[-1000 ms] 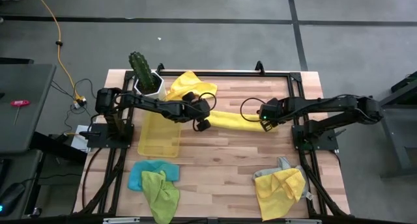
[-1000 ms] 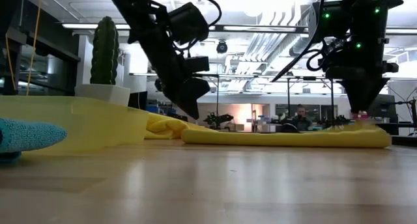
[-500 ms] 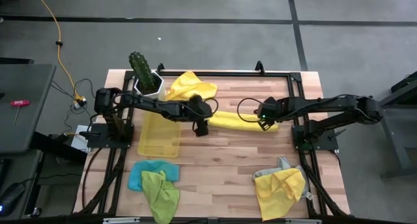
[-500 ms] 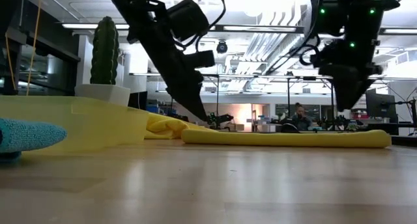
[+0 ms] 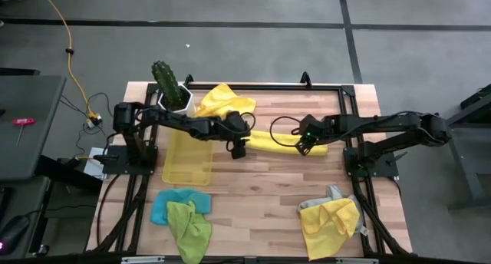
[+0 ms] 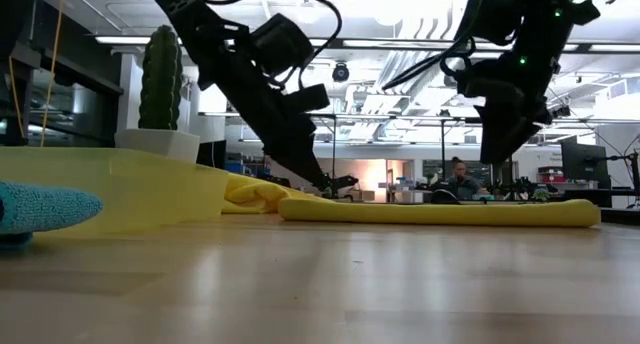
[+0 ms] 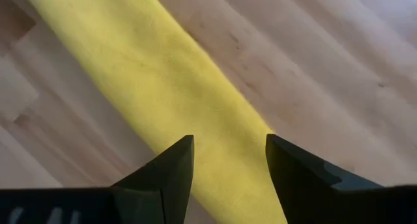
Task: Fold microfiber towels
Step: Fold the top right yellow microfiber towel
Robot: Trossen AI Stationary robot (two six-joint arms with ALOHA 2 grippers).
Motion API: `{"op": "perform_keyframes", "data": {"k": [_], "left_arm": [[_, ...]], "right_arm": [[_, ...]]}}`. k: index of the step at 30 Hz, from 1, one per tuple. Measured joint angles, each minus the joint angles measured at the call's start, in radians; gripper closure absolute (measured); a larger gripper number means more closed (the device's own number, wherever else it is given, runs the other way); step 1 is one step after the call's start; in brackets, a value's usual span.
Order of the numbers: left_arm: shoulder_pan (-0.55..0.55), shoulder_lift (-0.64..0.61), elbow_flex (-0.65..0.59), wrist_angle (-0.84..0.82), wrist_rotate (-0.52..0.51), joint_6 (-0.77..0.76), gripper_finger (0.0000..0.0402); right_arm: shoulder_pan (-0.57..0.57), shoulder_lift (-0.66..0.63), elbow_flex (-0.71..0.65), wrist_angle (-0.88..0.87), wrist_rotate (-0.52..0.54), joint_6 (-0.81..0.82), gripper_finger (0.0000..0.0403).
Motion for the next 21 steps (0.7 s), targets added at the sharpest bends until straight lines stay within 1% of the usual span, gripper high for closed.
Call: {"op": "perform_keyframes", "data": {"k": [5,10,17,21], "left_arm": [[0.005,0.017,0.0,0.002,-0.003,-0.01,0.0267],[0.003,0.042,-0.001,-0.003,-0.004,-0.016,0.0267],[0.003,0.055,0.0,0.0,-0.005,-0.006,0.0268],[0.003,0.055,-0.001,-0.007,-0.005,0.013,0.0279]], "right_arm": [[0.0,0.001,-0.114,0.134,-0.076,0.08,0.0219],[0.0,0.001,-0.199,0.231,-0.077,0.135,0.0219],[0.0,0.001,-0.229,0.305,-0.076,0.133,0.0219],[0.0,0.001,-0.229,0.334,-0.075,0.125,0.0219]]}}
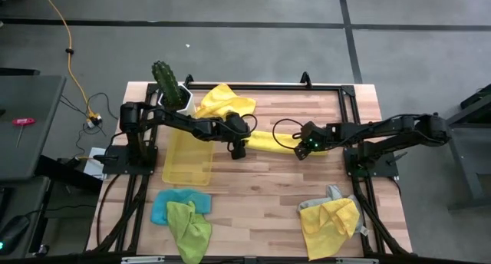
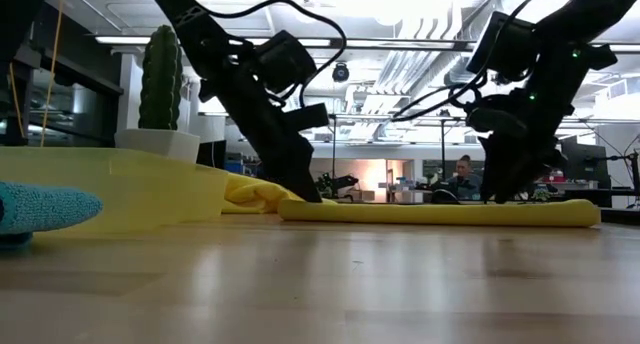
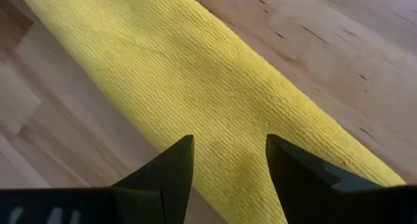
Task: Fold microfiber towels
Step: Fold the top right yellow microfiber towel
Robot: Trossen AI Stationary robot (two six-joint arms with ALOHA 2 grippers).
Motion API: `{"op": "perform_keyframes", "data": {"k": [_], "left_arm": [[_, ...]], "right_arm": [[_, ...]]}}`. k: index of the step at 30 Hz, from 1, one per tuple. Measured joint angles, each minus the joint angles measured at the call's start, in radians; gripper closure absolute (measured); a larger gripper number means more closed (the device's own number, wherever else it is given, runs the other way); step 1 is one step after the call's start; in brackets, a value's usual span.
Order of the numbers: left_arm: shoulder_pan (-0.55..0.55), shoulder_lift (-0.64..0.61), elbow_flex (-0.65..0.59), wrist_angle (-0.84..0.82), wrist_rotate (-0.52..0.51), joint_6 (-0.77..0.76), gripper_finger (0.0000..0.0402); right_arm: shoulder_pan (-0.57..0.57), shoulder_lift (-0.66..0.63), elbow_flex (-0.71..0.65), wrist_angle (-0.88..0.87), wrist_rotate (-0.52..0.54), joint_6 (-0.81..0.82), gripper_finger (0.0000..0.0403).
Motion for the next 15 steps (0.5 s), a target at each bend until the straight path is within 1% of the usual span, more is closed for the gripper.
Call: {"op": "perform_keyframes", "data": {"k": [4,11,12,15], "left_arm": [[0.0,0.0,0.0,-0.035,-0.018,-0.001,0.0307],[0.021,0.0,0.0,-0.058,-0.062,-0.036,0.0392],[0.026,0.0,0.0,-0.058,-0.065,-0.046,0.0396],[0.042,-0.001,0.0,-0.08,-0.084,-0.08,0.0392]], "right_arm": [[0.0,0.0,0.0,0.003,0.0,-0.016,0.0219],[-0.004,0.0,0.0,-0.007,0.001,-0.016,0.0219],[-0.006,0.0,0.0,-0.007,0.002,-0.016,0.0219],[-0.02,0.0,0.0,-0.008,0.003,-0.016,0.0219]]}}
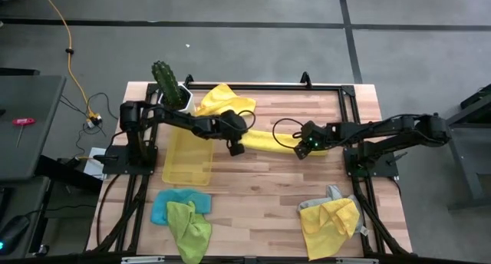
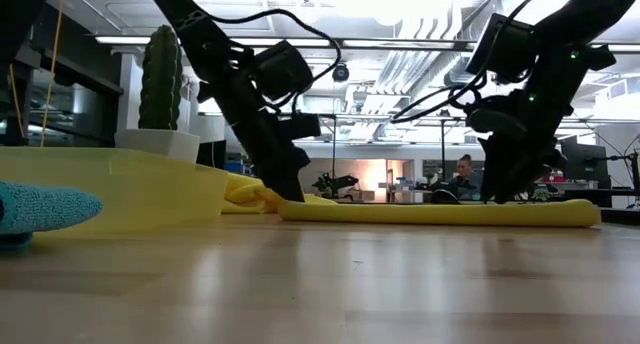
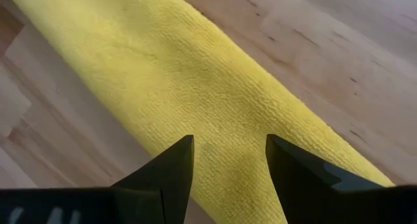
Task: Fold microfiber towels
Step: Fold the top right yellow microfiber towel
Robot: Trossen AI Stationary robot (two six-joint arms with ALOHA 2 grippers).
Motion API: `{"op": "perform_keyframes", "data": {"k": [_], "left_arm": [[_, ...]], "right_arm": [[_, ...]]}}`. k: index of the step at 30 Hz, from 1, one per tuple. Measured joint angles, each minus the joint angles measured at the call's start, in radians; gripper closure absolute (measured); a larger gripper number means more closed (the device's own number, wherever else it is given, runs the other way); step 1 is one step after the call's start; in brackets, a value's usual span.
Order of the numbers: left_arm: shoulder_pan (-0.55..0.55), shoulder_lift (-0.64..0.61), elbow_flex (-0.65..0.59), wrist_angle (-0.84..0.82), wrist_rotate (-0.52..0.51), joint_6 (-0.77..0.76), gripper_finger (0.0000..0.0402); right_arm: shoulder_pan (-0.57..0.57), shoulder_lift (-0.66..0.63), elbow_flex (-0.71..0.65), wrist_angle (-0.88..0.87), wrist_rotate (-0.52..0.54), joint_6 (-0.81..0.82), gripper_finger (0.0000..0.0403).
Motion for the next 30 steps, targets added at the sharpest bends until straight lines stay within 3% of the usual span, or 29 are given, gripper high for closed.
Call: {"op": "perform_keyframes", "data": {"k": [13,19,24,30], "left_arm": [[0.027,-0.003,0.001,-0.111,-0.044,-0.129,0.0401],[0.027,-0.004,0.002,-0.139,-0.063,-0.193,0.0401],[0.027,-0.004,0.003,-0.141,-0.064,-0.194,0.0401],[0.027,-0.004,0.002,-0.142,-0.062,-0.185,0.0401]], "right_arm": [[-0.079,0.0,0.0,0.0,0.004,-0.025,0.0219],[-0.104,0.0,0.0,-0.014,0.092,0.002,0.0219],[-0.132,-0.019,0.043,-0.175,0.107,0.011,0.0219],[-0.084,-0.102,0.068,-0.402,0.18,0.163,0.0219]]}}
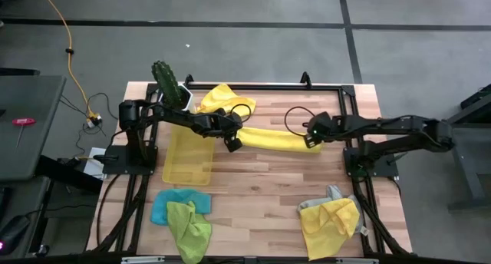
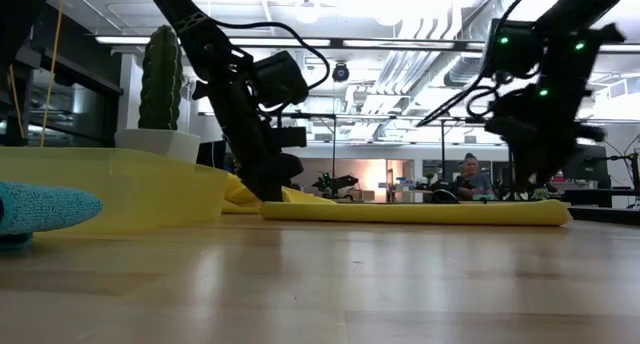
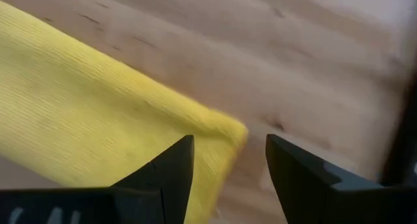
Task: Fold microfiber towels
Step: Fold the top right yellow microfiber towel
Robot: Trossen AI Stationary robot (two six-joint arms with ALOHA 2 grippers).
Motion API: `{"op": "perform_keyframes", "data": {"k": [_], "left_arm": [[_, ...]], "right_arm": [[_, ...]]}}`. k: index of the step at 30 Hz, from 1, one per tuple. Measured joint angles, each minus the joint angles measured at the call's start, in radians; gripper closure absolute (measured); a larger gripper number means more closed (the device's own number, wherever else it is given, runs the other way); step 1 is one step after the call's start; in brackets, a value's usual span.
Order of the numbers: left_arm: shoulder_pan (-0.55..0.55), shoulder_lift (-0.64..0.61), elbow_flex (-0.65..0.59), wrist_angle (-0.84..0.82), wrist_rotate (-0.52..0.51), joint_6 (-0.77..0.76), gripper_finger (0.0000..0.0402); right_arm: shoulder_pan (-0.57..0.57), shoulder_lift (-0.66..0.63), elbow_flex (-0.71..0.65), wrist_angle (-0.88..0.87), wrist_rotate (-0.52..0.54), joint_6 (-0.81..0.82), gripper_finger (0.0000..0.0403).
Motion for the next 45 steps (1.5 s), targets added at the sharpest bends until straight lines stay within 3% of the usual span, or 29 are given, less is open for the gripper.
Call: {"op": "perform_keyframes", "data": {"k": [7,12,22,28,34,43,45], "left_arm": [[0.0,0.0,0.0,0.0,0.003,0.002,0.0402],[0.0,0.001,0.0,0.0,0.003,0.003,0.0402],[0.0,0.001,-0.002,0.008,0.005,0.003,0.0402],[-0.001,0.002,-0.002,0.009,0.007,0.003,0.0402],[-0.001,0.002,-0.002,0.009,0.007,0.003,0.0402],[-0.001,0.002,-0.002,0.005,0.008,-0.014,0.0401],[-0.001,0.002,-0.002,0.008,0.007,-0.016,0.0402]], "right_arm": [[0.078,-0.037,-0.076,0.009,-0.004,0.189,0.0219],[0.092,-0.034,-0.14,0.166,-0.035,0.218,0.0219],[0.091,-0.039,-0.265,0.271,-0.025,0.297,0.0219],[0.108,-0.037,-0.261,0.311,0.006,0.314,0.0224],[0.116,-0.034,-0.262,0.324,0.011,0.298,0.0268],[0.117,-0.036,-0.275,0.333,0.015,0.231,0.0386],[0.117,-0.038,-0.272,0.326,0.012,0.203,0.0395]]}}
